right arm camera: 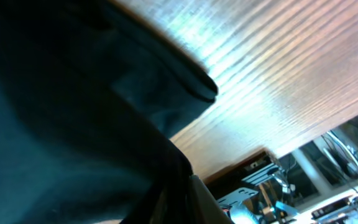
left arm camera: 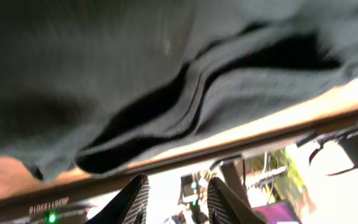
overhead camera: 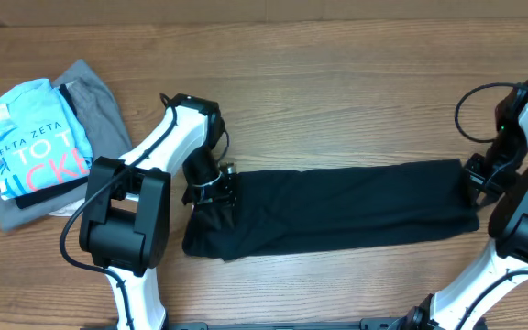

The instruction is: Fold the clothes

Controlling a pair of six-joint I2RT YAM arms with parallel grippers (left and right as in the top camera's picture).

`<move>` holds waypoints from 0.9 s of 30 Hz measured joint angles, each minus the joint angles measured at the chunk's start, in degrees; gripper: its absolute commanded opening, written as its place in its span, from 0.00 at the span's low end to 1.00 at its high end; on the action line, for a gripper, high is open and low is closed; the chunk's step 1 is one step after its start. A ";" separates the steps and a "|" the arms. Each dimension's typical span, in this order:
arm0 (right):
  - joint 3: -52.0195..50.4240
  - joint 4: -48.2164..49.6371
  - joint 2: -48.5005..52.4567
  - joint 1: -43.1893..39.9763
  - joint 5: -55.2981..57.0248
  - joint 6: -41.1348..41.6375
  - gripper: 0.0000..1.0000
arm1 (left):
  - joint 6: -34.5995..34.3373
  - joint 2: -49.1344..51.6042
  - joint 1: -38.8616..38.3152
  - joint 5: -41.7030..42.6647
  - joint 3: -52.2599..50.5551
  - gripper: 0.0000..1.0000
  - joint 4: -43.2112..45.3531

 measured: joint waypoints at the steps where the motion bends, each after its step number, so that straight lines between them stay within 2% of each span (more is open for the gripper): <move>1: -0.59 -0.02 0.00 -0.26 0.24 0.20 0.14 | -0.61 0.00 0.00 0.00 0.28 0.37 0.74; 14: -9.11 0.90 0.00 -1.84 0.39 2.47 0.15 | -4.48 0.00 0.00 -0.42 0.46 0.41 7.08; 17: -10.05 1.14 0.00 -1.84 0.39 3.08 0.19 | -4.83 0.00 0.00 -0.42 0.46 0.43 7.19; 25: -10.21 1.20 0.00 -1.88 2.78 5.03 0.24 | -5.35 0.00 0.00 -0.42 0.46 0.45 7.15; 27: -10.21 1.68 0.00 -2.01 4.31 6.03 0.28 | -5.35 0.00 0.00 -0.42 0.46 0.49 7.04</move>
